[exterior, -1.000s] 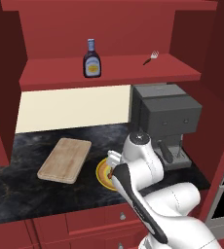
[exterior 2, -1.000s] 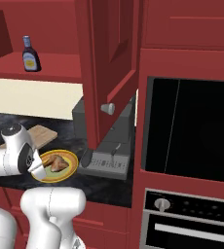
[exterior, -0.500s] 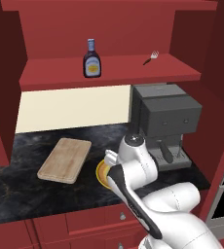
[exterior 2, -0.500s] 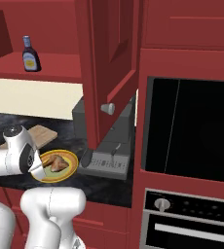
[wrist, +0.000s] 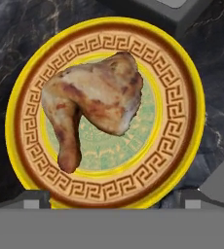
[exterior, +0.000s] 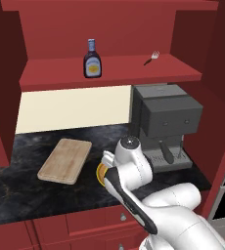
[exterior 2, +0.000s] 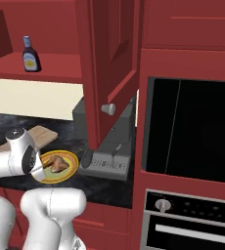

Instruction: Pick the chicken drumstick from the plate and place it on the cutting board. Then pick the condiment bottle from the cabinet and place it next to the cutting board.

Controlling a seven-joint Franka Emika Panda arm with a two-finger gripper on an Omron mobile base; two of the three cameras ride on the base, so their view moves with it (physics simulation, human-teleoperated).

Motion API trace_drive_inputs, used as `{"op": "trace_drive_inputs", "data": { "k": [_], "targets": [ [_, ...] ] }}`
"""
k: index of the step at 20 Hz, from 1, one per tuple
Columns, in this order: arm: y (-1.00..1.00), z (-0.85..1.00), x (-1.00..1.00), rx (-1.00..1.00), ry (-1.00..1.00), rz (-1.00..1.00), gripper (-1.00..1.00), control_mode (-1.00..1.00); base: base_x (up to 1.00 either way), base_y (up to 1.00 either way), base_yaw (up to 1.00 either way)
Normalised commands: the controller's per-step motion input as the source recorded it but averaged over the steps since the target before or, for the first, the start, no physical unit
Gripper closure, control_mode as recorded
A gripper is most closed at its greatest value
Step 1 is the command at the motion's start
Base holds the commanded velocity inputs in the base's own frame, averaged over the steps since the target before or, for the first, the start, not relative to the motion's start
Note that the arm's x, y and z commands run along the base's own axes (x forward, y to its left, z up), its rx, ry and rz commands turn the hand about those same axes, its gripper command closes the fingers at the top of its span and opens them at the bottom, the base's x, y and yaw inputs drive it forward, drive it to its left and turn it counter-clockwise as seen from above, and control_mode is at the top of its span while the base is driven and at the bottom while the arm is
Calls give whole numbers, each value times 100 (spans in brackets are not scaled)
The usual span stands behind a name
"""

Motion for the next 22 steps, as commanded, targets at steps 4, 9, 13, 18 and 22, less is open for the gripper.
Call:
{"op": "trace_drive_inputs", "data": {
  "k": [4,9,13,18,22],
  "targets": [
    [0,-12,23,0,1,-1,-100,-100,0,0,0],
    [0,-12,22,0,1,0,-100,-100,0,0,0],
    [0,-14,18,0,0,0,-100,-100,0,0,0],
    [0,-16,16,0,0,0,-100,-100,0,0,0],
    [2,-18,12,0,0,0,-100,-100,0,0,0]
  ]
}}
